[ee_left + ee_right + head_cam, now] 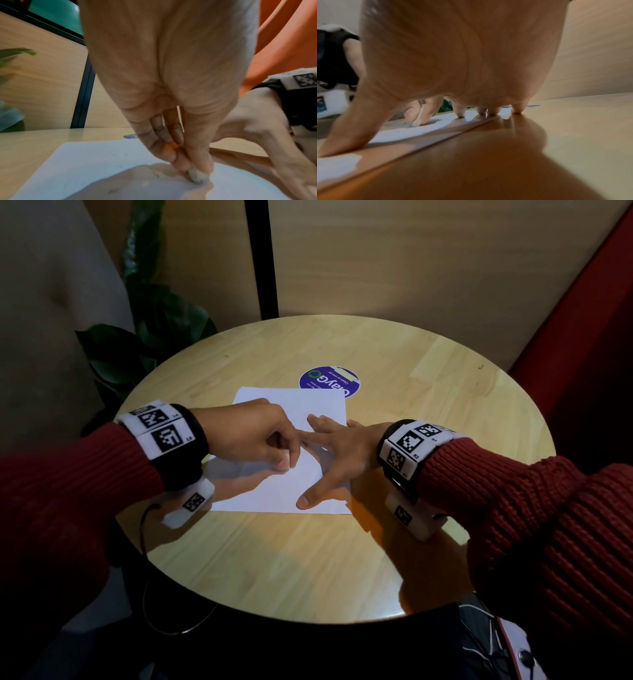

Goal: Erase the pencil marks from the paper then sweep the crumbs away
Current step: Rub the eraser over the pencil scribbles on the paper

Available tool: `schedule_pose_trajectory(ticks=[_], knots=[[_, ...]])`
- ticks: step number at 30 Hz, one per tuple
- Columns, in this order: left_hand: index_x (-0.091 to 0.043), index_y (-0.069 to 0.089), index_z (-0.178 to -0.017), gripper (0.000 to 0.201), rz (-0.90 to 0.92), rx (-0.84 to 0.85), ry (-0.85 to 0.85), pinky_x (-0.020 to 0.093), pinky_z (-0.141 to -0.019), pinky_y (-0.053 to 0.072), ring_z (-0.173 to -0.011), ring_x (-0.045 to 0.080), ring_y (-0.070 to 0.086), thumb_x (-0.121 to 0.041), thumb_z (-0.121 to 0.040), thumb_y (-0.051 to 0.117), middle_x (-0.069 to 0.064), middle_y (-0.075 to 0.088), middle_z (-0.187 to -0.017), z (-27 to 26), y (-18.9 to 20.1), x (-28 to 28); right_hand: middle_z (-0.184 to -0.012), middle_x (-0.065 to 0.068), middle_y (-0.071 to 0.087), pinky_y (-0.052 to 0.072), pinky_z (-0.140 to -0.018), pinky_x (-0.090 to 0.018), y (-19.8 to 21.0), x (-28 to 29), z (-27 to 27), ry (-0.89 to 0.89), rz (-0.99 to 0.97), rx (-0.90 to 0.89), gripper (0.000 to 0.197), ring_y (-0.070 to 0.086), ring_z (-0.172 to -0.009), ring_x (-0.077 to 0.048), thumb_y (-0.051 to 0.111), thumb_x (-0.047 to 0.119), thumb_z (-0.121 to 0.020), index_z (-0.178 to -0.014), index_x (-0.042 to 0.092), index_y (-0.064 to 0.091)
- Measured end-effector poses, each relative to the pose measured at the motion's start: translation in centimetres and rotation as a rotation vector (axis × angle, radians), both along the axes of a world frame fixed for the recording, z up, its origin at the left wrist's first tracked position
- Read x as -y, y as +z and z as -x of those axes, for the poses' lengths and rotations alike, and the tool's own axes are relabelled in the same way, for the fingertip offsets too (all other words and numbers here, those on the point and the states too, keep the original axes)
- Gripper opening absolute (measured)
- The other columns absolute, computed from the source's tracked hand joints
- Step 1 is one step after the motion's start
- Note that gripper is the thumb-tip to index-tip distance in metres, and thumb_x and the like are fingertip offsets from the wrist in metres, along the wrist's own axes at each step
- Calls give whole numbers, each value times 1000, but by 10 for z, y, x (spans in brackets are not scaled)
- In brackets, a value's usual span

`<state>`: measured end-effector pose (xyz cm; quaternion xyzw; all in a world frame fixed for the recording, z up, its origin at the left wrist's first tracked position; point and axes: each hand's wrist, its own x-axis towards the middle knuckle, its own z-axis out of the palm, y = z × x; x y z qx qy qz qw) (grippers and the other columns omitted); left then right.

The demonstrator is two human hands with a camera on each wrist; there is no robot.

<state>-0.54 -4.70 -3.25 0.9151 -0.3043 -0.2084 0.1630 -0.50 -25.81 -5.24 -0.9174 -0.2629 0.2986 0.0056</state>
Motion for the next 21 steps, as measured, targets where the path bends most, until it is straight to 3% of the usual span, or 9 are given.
schedule_pose_trajectory(ticks=[4,6,8,11,15,19,21], knots=[[-30,84,-100,10,-90,-203,-86,16,-72,52,-73,1,71,-23,-93,83,-13,81,-81,10,8,-2,-172,4,-24,-8,-128,-53,-3,0,2,-21,-27,31,121,-22,-158,-13,61,88,-76,-163,45,-10],[-30,84,-101,11,-68,-132,-68,18,-75,55,-76,2,72,-24,-93,83,-13,81,-84,3,9,1,-173,3,-22,-9,-128,-53,-5,0,3,-18,-54,34,117,-21,-158,-14,62,86,-77,-163,47,-7],[-33,83,-102,12,3,23,38,29,-86,60,-84,4,74,-25,-93,82,-13,82,-90,-9,5,5,-173,3,-21,-9,-127,-54,-8,1,0,-17,-95,31,116,-20,-158,-14,63,88,-74,-162,51,-4],[-27,80,-97,9,32,26,113,40,-92,61,-88,11,76,-23,-90,83,-9,82,-89,-19,1,14,-172,7,-22,-11,-127,-51,-12,3,-2,-34,-83,47,132,-21,-157,-8,61,94,-69,-164,40,-13],[-22,82,-98,9,-32,-152,-15,32,-85,60,-83,14,76,-21,-90,86,-4,82,-86,-20,5,25,-171,8,-25,-13,-126,-50,-12,4,0,-50,-45,81,142,-23,-156,-7,59,98,-64,-164,34,-19],[-27,78,-97,7,-3,63,145,39,-89,61,-82,11,72,-29,-91,82,-6,80,-85,-35,-3,21,-170,9,-27,-14,-126,-54,-11,4,1,-46,-27,84,142,-24,-156,-7,57,99,-64,-162,35,-22],[-27,78,-95,7,-8,33,101,31,-81,59,-75,6,69,-29,-90,82,-6,78,-81,-30,-4,26,-171,9,-27,-14,-125,-55,-9,3,1,-50,-32,62,139,-25,-156,-8,59,98,-64,-162,38,-20]])
